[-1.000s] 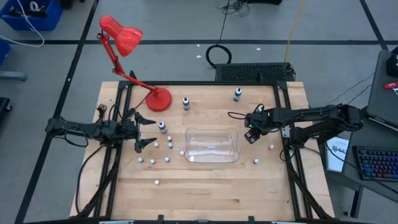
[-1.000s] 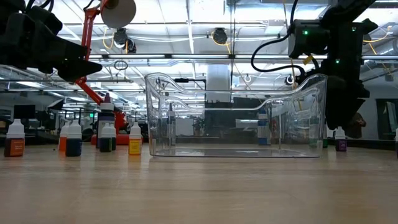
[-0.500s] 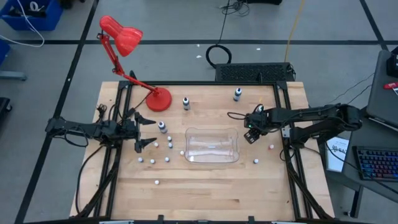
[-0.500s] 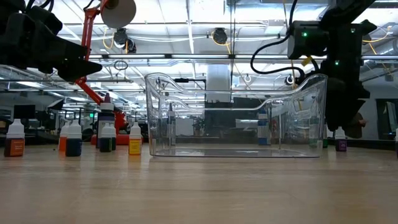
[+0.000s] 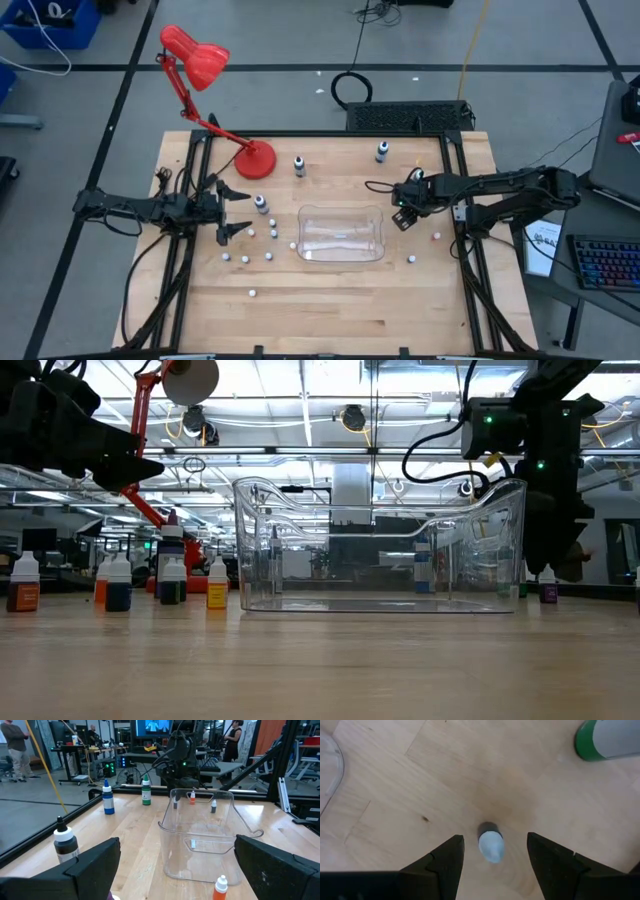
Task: Pick & Place food coloring
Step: Put the top small purple food coloring bottle into the transparent bin
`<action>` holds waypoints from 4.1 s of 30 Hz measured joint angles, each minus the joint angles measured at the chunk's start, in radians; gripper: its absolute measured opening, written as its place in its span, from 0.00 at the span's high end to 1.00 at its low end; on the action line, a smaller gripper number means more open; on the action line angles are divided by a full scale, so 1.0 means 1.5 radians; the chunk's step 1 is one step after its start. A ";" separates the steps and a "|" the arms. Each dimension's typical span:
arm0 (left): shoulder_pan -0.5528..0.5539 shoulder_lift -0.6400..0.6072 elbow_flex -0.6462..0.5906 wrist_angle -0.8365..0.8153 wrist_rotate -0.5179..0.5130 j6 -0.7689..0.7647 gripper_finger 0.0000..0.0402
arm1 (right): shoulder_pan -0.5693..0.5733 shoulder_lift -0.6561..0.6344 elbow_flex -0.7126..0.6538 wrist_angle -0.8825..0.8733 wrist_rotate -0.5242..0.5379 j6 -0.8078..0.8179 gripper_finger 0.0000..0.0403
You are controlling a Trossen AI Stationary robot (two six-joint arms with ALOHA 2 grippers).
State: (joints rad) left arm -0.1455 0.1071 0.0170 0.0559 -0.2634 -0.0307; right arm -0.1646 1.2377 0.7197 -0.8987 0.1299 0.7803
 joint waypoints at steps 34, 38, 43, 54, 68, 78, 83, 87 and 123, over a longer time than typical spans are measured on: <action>0.000 0.000 0.000 0.000 0.000 0.000 0.03 | 0.001 0.000 -0.048 0.053 -0.037 0.019 0.48; 0.000 0.000 0.000 0.000 0.000 0.000 0.03 | 0.000 -0.001 -0.049 0.055 -0.037 0.018 0.48; 0.000 0.000 0.000 0.000 0.000 0.000 0.03 | 0.000 -0.004 -0.049 0.055 -0.036 0.018 0.48; 0.000 0.000 0.000 0.000 0.000 0.000 0.03 | 0.000 -0.004 -0.043 0.045 -0.036 0.025 0.48; 0.000 0.000 0.000 0.000 0.000 0.000 0.03 | 0.000 -0.004 -0.018 0.031 -0.029 0.018 0.48; 0.000 0.000 0.000 0.000 0.000 0.000 0.03 | 0.000 -0.004 -0.018 0.015 -0.001 0.020 0.48; 0.000 0.000 0.000 0.000 0.000 0.000 0.03 | 0.000 -0.004 -0.018 0.015 -0.001 0.018 0.48; 0.000 0.000 0.000 0.000 0.000 0.000 0.03 | 0.000 -0.004 -0.018 0.015 -0.002 0.018 0.48; 0.000 0.000 0.000 0.000 0.000 0.000 0.03 | 0.000 -0.004 -0.018 0.023 -0.018 -0.020 0.90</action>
State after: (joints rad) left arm -0.1452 0.1072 0.0170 0.0563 -0.2636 -0.0307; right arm -0.1646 1.2324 0.6926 -0.8639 0.1028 0.7503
